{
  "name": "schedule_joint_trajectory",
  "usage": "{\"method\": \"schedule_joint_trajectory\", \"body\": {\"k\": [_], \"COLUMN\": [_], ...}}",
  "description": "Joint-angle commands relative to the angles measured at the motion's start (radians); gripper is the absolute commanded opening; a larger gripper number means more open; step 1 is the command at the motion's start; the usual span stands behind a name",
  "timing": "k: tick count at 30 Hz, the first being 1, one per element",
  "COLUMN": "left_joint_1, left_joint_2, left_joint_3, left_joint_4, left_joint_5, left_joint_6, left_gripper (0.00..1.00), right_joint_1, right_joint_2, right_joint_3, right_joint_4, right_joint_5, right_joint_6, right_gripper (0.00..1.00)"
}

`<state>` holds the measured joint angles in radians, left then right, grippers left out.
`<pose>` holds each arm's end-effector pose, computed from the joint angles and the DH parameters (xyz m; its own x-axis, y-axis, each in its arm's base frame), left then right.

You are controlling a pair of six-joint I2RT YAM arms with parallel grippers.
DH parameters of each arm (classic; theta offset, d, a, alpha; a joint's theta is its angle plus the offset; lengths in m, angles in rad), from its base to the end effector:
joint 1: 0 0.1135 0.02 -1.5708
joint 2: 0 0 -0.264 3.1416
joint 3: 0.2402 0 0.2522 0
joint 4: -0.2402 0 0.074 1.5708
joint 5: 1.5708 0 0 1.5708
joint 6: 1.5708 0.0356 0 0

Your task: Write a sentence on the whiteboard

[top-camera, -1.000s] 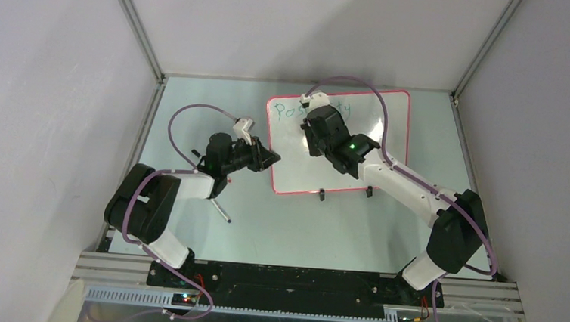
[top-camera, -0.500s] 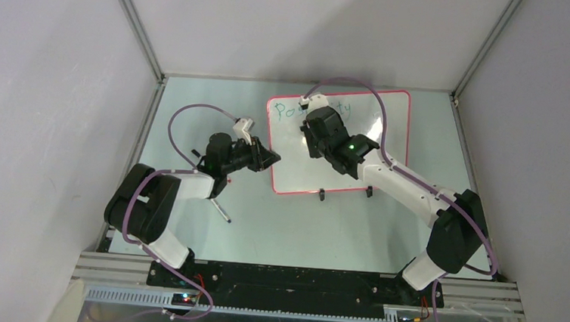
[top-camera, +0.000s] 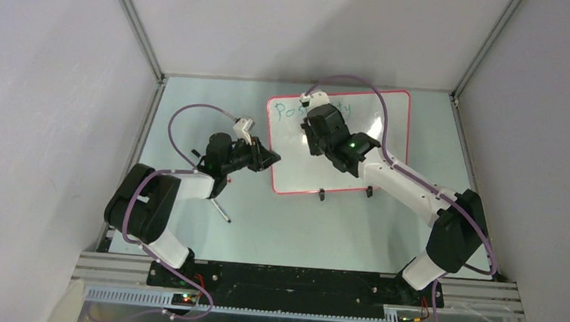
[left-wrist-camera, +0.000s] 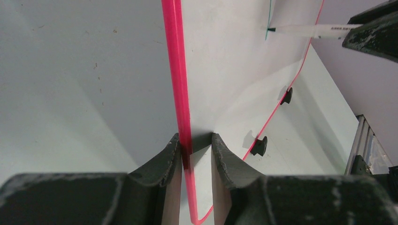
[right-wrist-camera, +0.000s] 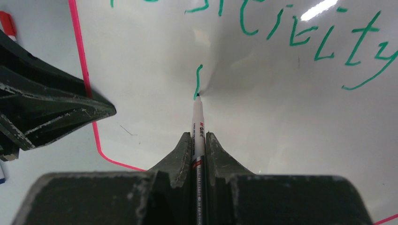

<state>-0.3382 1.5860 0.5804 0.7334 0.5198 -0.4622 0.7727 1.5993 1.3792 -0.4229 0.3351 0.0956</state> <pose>0.2837 -0.1185 0.1745 -0.5567 -0.2145 -0.8026 0.5486 0.6305 -0.5490 0.2701 0.2470 0.3179 -0.4723 -0.3346 -0.8155 -0.4276 0.8960 -0.1199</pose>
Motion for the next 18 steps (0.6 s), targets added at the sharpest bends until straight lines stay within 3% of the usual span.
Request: {"method": "schedule_joint_trajectory", "body": {"k": [1, 18], "left_joint_1": [-0.006, -0.006], "left_joint_2": [-0.011, -0.01], "left_joint_3": [0.028, 0.03], "left_joint_4": [0.009, 0.005], "left_joint_5": [-0.015, -0.014], "left_joint_6": [0.04, 0.042], "left_gripper": [0.27, 0.26], "right_joint_1": [-0.013, -0.043], "right_joint_2": [0.01, 0.012], "right_joint_3": [0.073, 0.075], "right_joint_4": [0.021, 0.0], "right_joint_5": [0.017, 0.017], "right_joint_6": [-0.011, -0.006], "right_gripper": [0.0, 0.0]}}
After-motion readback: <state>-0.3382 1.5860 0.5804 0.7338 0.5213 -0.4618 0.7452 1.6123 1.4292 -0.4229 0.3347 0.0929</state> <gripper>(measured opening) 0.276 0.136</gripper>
